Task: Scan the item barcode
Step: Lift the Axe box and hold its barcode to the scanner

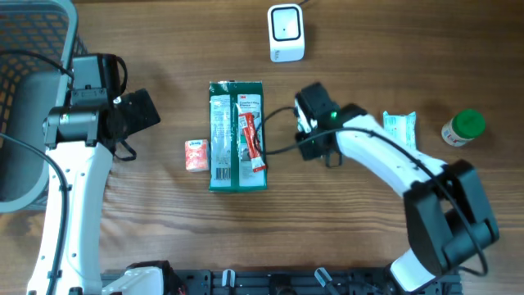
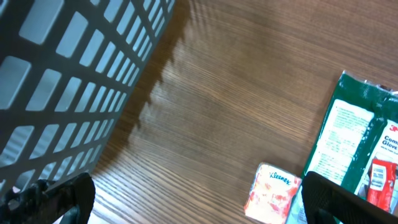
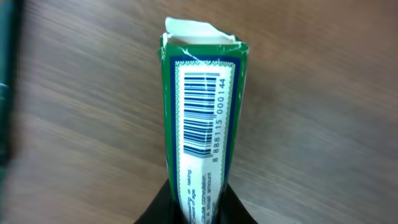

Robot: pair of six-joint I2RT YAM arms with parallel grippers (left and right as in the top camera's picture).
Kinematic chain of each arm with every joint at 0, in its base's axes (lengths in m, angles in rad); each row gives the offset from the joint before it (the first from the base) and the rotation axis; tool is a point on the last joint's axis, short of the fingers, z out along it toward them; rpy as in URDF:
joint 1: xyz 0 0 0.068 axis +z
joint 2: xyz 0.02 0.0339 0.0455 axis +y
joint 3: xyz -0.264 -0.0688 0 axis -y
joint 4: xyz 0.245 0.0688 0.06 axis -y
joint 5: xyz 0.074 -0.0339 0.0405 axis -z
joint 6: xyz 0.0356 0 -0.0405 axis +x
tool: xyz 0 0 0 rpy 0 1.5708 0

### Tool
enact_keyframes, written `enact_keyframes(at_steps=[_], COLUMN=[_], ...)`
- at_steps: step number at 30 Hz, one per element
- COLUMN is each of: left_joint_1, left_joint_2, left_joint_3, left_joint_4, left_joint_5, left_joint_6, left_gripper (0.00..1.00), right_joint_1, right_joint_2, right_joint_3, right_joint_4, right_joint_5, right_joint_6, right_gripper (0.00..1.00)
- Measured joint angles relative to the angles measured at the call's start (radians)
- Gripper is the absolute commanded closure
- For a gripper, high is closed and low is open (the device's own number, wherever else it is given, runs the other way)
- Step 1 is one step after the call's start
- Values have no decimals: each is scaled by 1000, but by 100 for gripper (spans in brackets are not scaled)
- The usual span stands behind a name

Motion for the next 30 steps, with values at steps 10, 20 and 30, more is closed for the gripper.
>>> enact_keyframes(at_steps=[10,20,30], left_joint_1=[0,0,0], left_joint_2=[0,0,0], left_joint_3=[0,0,0], left_joint_4=[0,0,0], left_joint_5=[0,0,0], left_joint_6=[0,0,0], left_gripper=[0,0,0], right_joint_1=[-76,-148,-312], right_joint_2=[-105,20,390], right_joint_3=[619,647,642], right_joint_4=[-323,-206,489], right_joint_5=[-415,-790,-1285], right_joint_6=[-154,-191,187], right_gripper=[96,96,95])
